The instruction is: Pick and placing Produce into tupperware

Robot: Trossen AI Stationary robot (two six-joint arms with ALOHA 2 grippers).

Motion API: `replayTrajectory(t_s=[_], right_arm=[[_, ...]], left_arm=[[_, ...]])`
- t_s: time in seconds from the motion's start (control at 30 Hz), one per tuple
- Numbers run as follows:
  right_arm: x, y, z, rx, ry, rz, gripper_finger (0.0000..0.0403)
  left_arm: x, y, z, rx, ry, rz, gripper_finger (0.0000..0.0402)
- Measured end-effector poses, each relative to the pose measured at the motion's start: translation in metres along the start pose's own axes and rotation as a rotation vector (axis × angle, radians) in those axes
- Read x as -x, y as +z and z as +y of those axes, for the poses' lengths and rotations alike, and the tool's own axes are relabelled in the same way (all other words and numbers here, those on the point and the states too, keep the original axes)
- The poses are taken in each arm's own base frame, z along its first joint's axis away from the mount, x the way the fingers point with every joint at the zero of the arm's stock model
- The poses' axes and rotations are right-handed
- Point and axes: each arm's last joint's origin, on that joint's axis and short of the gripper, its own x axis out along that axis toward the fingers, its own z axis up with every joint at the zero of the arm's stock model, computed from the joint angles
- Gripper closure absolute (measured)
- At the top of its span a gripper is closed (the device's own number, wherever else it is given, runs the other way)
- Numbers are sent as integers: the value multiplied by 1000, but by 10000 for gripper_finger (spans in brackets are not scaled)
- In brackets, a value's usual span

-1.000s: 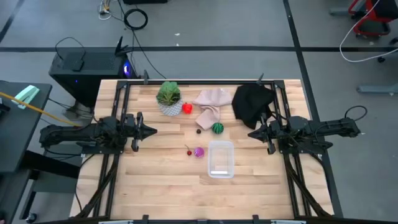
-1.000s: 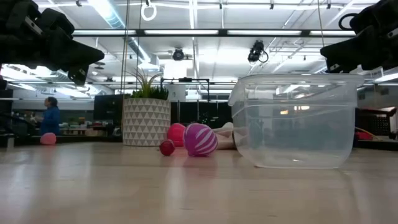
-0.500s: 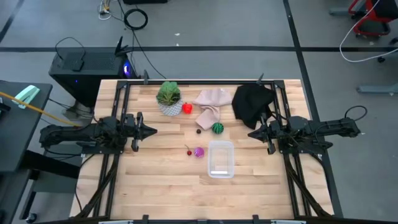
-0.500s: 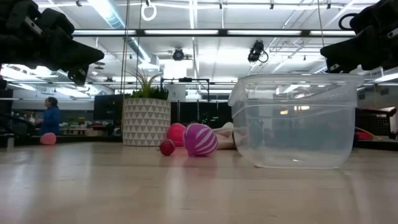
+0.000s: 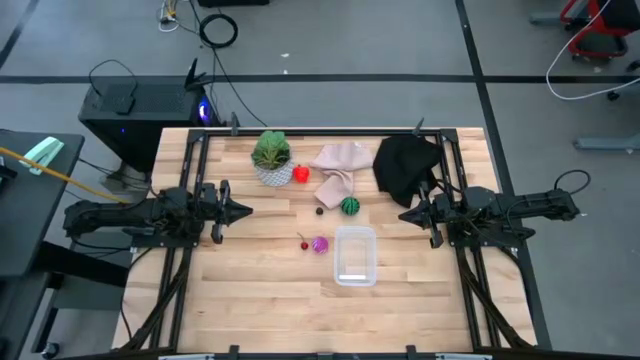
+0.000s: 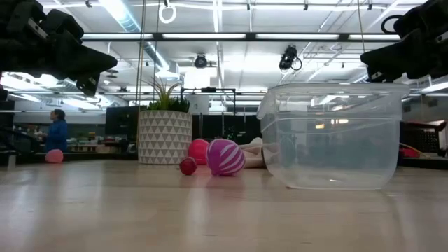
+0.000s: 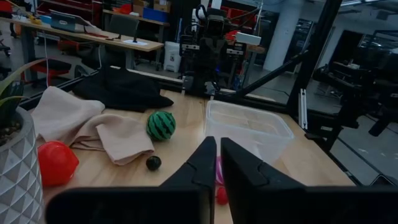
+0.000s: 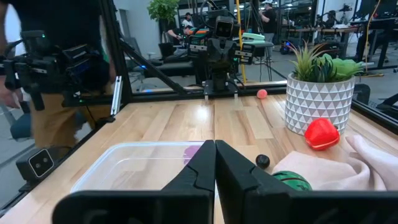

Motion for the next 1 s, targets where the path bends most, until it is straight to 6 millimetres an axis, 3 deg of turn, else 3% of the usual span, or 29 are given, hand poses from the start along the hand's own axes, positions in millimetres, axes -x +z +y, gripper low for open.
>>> replayTrajectory(t_s=[1.0], right_arm=[[0,0,0,0,0,0,389]], left_arm=[[0,0,0,1,0,0,371]])
